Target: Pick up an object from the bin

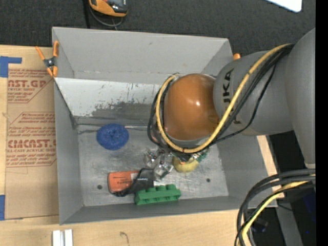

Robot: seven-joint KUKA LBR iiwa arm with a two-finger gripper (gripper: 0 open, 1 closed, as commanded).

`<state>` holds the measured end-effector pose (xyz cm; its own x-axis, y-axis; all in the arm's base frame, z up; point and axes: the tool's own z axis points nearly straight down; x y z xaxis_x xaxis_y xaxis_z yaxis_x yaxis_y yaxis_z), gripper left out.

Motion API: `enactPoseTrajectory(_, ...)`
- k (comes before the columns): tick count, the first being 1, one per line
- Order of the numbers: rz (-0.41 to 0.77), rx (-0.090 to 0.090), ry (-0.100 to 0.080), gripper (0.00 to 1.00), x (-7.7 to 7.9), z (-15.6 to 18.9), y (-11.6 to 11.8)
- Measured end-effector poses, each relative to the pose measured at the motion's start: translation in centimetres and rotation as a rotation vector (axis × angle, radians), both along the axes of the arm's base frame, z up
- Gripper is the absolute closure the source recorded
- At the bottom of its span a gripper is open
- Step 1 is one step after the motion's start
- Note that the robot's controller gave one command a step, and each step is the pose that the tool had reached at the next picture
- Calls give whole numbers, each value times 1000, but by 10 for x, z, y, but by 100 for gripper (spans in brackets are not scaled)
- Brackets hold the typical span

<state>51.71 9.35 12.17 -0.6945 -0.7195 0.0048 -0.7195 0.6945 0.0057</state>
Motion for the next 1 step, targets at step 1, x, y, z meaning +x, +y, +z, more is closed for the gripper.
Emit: enactPoseTrajectory(1, 56, 2, -15, 100, 3, 39, -11)
